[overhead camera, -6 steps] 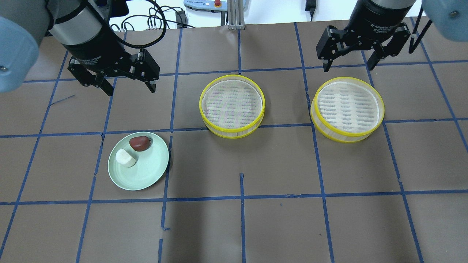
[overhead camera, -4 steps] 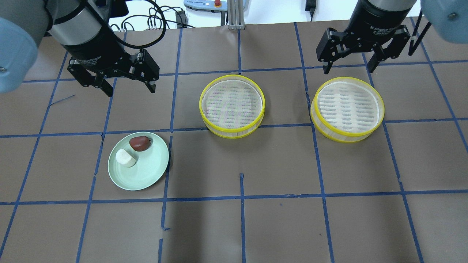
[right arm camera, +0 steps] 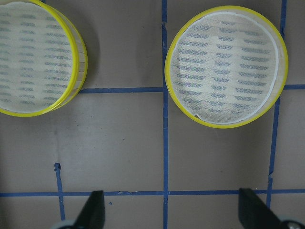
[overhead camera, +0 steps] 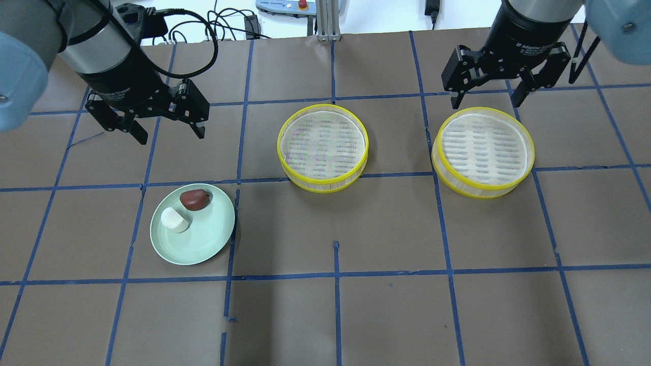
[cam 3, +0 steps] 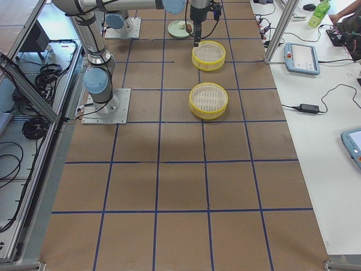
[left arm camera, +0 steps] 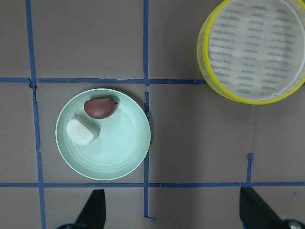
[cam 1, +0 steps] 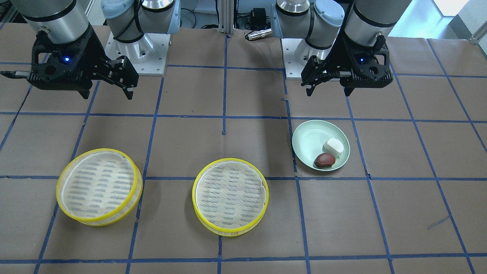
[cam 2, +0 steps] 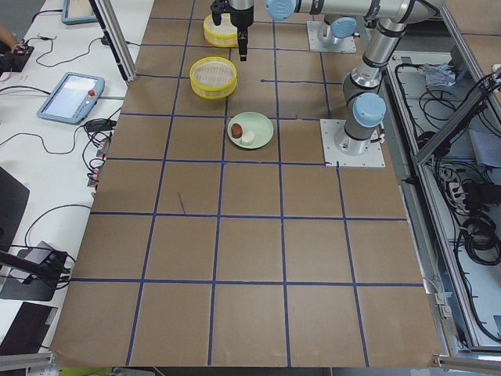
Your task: Stack buns with steamer
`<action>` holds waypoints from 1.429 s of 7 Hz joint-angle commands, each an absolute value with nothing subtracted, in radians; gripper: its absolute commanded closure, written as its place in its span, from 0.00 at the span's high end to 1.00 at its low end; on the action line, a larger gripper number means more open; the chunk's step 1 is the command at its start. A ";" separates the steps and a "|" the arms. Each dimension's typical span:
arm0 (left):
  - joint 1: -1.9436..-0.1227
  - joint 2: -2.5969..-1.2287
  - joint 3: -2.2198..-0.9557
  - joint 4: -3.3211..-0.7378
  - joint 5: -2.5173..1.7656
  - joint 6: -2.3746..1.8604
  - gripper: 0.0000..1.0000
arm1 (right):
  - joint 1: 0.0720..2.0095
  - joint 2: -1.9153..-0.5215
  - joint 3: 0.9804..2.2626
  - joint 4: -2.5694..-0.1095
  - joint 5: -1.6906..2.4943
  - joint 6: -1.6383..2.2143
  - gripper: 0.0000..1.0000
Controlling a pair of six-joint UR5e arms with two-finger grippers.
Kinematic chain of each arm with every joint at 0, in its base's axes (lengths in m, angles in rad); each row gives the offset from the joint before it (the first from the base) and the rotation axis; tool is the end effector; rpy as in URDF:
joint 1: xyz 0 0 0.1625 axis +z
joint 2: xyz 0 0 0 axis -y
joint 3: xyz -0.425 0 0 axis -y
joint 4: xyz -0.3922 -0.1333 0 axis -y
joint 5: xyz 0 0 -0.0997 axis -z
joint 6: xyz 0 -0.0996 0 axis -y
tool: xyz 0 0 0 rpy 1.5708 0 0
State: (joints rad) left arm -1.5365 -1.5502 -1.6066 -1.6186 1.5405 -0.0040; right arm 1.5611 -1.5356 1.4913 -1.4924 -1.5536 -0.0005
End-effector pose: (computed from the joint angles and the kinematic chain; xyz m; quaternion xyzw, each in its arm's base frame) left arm -0.1199 -0.4810 0.4758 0.0196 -0.9992 -0.0313 0.0156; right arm 0.1301 -0.5043 0.5017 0.0047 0.9998 0.0170 0.0087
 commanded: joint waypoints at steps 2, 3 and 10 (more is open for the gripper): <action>-1.499 -1.670 -1.791 -1.426 1.647 0.086 1.00 | 1.530 -1.525 1.509 -1.485 -1.563 0.040 1.00; -1.496 -1.721 -1.849 -1.323 1.647 0.093 0.99 | 1.522 -1.511 1.512 -1.520 -1.595 0.031 0.99; -1.494 -1.887 -1.959 -1.077 1.724 0.179 0.93 | 1.318 -1.252 1.603 -1.827 -1.611 -0.176 0.99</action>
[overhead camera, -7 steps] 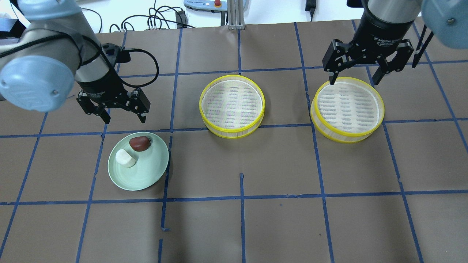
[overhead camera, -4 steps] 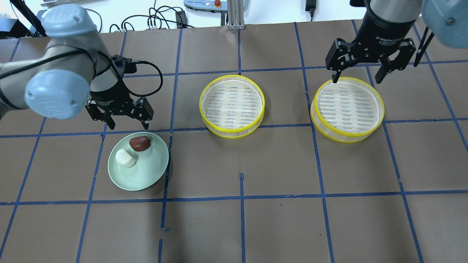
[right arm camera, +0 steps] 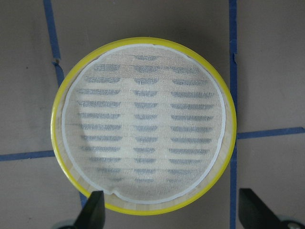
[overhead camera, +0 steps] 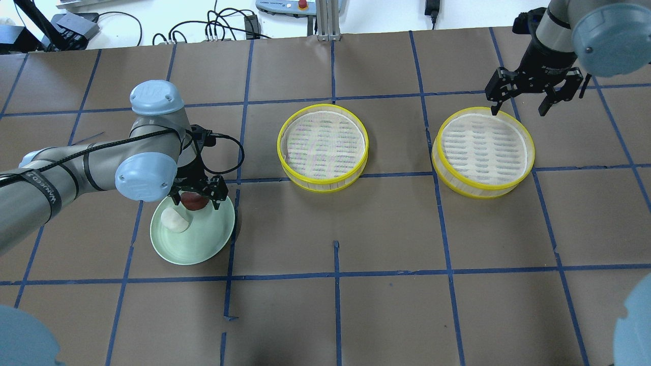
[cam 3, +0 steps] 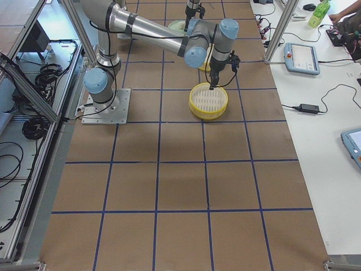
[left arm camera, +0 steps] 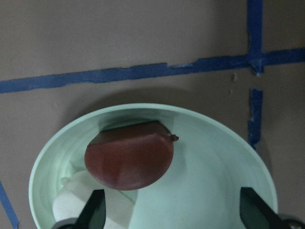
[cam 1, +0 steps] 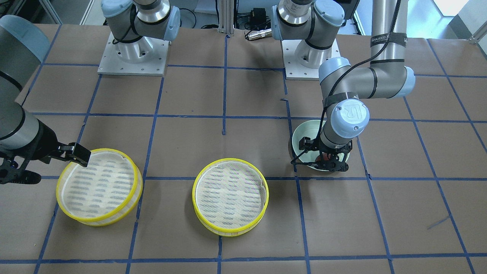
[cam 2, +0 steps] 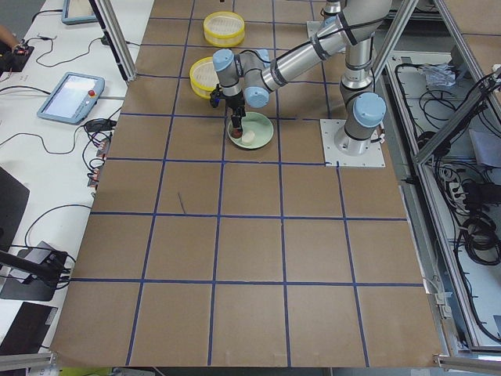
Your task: Stack buns with steamer
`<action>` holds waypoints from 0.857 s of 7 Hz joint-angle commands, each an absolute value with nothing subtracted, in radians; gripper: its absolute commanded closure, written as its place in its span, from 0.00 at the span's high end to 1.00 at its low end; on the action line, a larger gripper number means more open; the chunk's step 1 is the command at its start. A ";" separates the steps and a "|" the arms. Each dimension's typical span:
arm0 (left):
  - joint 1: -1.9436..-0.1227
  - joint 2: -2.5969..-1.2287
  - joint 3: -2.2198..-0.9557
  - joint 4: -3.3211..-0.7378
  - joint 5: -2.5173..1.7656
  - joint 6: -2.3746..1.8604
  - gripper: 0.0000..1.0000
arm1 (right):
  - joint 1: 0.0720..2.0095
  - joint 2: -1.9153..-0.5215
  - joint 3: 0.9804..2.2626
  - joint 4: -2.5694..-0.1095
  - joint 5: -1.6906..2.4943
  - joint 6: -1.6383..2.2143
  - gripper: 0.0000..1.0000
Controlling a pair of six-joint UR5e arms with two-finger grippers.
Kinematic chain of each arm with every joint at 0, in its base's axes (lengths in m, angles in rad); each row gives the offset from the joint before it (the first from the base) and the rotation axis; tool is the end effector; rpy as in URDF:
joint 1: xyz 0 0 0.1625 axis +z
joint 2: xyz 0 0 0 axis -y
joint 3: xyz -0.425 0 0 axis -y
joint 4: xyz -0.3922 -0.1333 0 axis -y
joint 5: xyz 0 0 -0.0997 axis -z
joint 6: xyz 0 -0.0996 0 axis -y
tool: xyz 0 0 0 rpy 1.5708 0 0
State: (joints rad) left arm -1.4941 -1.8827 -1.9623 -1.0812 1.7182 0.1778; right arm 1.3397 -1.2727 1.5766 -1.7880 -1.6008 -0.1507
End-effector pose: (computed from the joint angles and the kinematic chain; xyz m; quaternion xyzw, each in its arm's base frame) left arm -0.0795 -0.5137 0.1959 0.0580 0.9899 0.1148 0.0591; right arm -0.0082 -0.6039 0.3436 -0.0395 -0.9982 -0.0454 0.0065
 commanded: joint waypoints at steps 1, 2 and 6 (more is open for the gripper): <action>-1.494 -1.891 -1.957 -1.066 1.748 0.179 0.87 | 1.290 -1.247 1.606 -1.857 -1.609 -0.219 0.99; -1.494 -1.893 -1.957 -1.030 1.759 0.187 0.85 | 1.287 -1.235 1.624 -1.874 -1.621 -0.227 0.99; -1.494 -1.920 -1.953 -0.994 1.759 0.201 0.73 | 1.252 -1.194 1.745 -1.990 -1.657 -0.229 1.00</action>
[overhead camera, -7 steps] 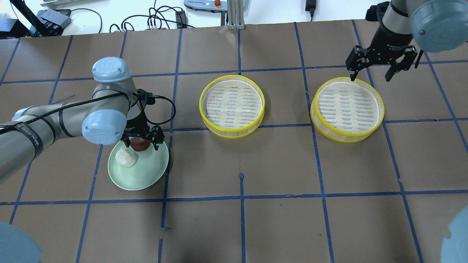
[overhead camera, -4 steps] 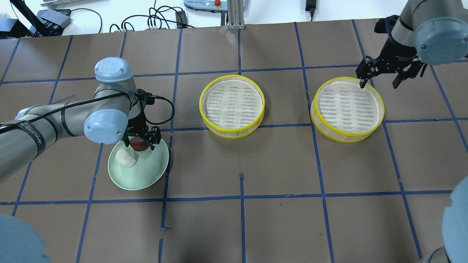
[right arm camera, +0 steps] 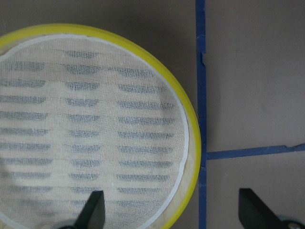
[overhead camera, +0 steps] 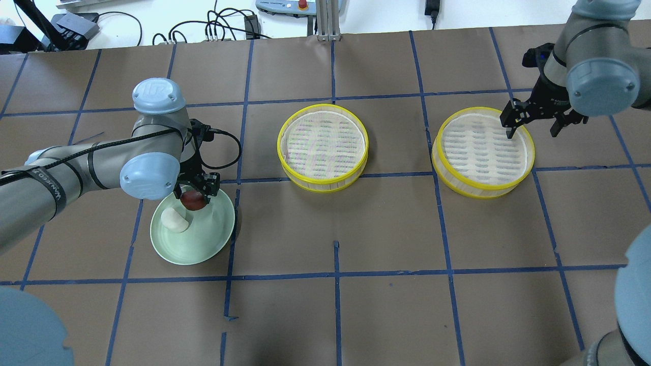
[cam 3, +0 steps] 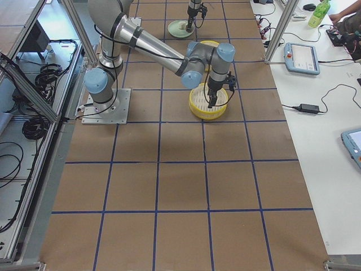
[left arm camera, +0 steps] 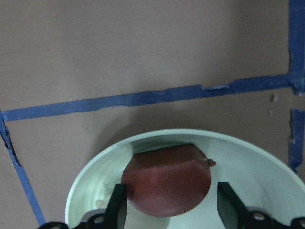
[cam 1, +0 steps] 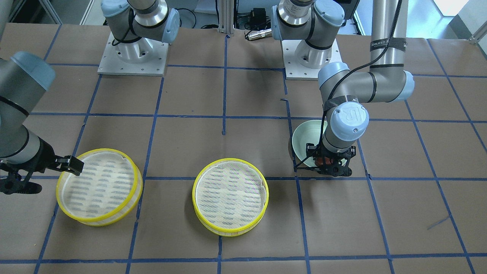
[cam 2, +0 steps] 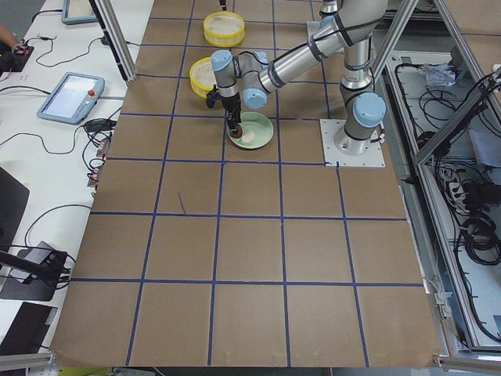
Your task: Stack buns with steamer
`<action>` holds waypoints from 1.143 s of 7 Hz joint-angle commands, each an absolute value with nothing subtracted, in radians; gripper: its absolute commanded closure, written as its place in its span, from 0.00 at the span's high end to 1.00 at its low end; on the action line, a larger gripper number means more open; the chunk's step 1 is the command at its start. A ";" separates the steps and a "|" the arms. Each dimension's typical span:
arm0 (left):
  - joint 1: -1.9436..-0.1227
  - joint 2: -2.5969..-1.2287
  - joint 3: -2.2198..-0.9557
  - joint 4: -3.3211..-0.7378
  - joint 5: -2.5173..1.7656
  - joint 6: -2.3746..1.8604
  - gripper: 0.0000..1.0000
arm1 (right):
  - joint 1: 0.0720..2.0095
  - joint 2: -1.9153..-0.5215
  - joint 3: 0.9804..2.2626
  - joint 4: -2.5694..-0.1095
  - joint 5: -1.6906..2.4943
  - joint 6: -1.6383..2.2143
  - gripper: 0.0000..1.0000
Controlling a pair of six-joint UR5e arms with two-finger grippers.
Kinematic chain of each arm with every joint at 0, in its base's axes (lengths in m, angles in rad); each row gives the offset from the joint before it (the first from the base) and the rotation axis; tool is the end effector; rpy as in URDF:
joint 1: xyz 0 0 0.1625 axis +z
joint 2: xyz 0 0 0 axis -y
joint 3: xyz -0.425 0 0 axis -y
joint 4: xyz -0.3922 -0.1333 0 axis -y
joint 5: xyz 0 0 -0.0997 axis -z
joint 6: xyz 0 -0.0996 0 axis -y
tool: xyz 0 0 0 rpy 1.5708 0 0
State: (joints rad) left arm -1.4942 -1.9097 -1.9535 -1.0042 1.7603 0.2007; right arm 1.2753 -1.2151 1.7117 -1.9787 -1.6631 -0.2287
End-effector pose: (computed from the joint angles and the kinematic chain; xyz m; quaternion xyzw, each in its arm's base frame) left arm -0.0745 -0.5264 0.1922 0.0689 0.9902 0.0894 0.0828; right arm -0.0511 -0.5942 0.2664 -0.0313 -0.9975 -0.0547 0.0330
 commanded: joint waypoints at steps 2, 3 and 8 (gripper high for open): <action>-1.494 -1.922 -1.954 -0.988 1.759 0.201 0.51 | 1.243 -1.172 1.746 -2.011 -1.655 -0.242 0.98; -1.494 -1.911 -1.954 -0.991 1.759 0.199 0.32 | 1.241 -1.149 1.753 -2.058 -1.654 -0.244 0.89; -1.512 -1.741 -1.733 -1.419 1.616 0.015 0.01 | 1.210 -1.124 1.752 -2.134 -1.629 -0.347 0.17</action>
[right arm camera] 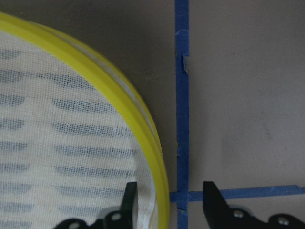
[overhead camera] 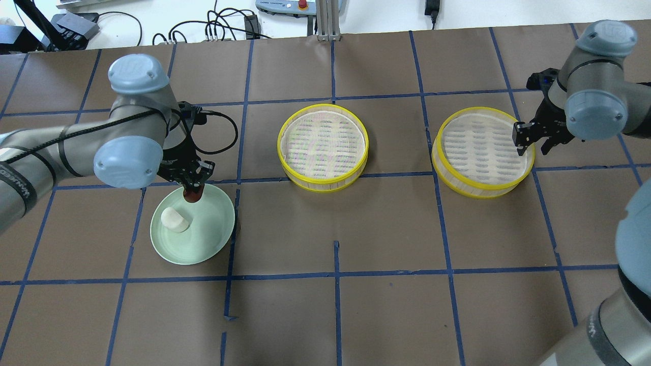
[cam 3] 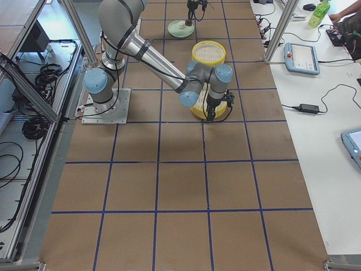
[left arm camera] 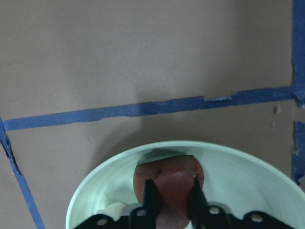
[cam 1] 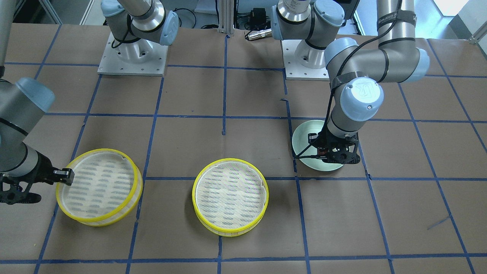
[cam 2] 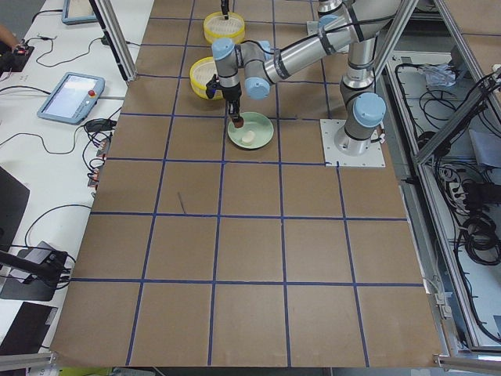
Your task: Stack buns with steamer
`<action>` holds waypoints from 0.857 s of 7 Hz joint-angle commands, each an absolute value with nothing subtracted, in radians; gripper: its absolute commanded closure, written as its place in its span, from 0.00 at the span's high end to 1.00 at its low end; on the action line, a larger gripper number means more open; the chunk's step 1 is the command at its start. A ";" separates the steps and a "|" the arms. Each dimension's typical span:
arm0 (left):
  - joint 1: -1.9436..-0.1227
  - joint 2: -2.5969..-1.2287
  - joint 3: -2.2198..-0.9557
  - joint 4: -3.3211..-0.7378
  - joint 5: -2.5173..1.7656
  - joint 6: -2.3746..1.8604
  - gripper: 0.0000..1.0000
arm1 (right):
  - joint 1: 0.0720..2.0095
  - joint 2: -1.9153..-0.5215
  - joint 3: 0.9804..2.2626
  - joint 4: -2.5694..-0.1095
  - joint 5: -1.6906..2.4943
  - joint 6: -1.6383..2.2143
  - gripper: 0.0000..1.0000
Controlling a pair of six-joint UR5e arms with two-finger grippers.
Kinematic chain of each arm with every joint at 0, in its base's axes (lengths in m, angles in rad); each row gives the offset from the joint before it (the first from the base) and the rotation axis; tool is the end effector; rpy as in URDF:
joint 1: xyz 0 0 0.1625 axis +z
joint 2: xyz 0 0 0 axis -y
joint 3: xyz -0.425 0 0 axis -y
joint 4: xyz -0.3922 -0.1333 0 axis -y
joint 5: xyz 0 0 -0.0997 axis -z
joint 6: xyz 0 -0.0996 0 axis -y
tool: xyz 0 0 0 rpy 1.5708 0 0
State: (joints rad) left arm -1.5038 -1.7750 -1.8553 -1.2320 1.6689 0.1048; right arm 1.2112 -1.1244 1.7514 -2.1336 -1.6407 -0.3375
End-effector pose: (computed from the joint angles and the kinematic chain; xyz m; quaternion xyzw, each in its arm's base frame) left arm -0.0887 -0.5234 0.2816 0.0225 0.9957 0.0787 0.0423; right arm -0.0908 -0.6007 0.2102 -0.0099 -0.9988 -0.0421 0.0219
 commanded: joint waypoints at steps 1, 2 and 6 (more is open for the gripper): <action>-1.525 -1.747 -1.676 -1.430 1.465 -0.094 0.02 | 1.210 -1.124 1.750 -2.126 -1.625 -0.347 0.10; -1.552 -1.776 -1.652 -1.352 1.442 -0.163 0.02 | 1.210 -1.126 1.749 -2.129 -1.624 -0.348 0.08; -1.784 -2.040 -1.576 -0.957 1.396 -0.581 0.37 | 1.210 -1.164 1.674 -2.059 -1.579 -0.353 0.08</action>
State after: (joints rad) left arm -1.7366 -1.9795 -1.6094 -1.0111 1.4006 -0.4865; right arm 1.2102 -1.1515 1.7067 -2.1049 -1.5933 -0.3543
